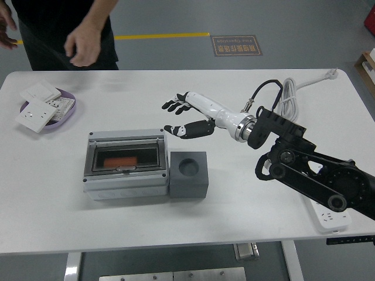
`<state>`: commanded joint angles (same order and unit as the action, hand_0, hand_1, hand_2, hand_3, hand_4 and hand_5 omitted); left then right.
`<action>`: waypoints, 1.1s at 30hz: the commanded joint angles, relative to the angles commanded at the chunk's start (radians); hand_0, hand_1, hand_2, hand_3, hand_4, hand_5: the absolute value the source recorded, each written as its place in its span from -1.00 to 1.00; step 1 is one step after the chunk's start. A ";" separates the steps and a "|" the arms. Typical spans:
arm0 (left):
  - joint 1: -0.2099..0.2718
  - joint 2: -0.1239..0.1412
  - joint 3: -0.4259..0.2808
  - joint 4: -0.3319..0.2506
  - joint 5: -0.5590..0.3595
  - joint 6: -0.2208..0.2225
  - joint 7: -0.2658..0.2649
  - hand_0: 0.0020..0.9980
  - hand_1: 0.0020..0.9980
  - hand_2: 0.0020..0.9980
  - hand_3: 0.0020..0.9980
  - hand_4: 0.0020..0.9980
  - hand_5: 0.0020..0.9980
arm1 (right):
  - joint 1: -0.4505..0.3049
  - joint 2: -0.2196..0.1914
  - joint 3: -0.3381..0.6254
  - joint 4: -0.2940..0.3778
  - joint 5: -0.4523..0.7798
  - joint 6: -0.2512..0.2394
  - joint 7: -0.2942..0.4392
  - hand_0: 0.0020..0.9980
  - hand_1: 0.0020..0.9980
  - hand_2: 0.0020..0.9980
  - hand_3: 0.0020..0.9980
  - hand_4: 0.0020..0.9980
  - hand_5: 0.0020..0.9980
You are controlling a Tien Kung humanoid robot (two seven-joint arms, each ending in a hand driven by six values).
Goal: Pick up the cylinder from the cube,place it in the box,flap close box
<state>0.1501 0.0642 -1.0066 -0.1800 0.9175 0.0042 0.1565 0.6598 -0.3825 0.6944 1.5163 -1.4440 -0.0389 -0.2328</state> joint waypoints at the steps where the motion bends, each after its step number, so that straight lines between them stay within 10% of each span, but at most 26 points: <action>1: 0.000 -0.001 0.002 0.000 -0.003 0.000 0.000 0.85 0.71 0.71 0.91 -1.00 -1.00 | -0.026 -0.002 0.038 -0.002 -0.003 0.003 0.012 0.53 0.42 0.47 0.47 0.43 -0.29; 17: 0.013 -0.023 0.011 0.000 -0.015 0.001 0.003 0.85 0.71 0.71 0.91 -1.00 -1.00 | -0.379 0.071 0.498 -0.094 0.067 -0.042 0.199 0.52 0.40 0.44 0.37 0.39 -0.25; 33: 0.013 -0.033 0.015 0.000 -0.015 0.000 0.006 0.85 0.71 0.71 0.91 -1.00 -1.00 | -0.456 0.104 0.633 -0.087 0.197 -0.052 0.372 0.51 0.38 0.40 0.34 0.41 -0.26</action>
<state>0.1634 0.0313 -0.9917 -0.1800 0.9024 0.0043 0.1626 0.2042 -0.2788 1.3272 1.4288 -1.2468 -0.0911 0.1396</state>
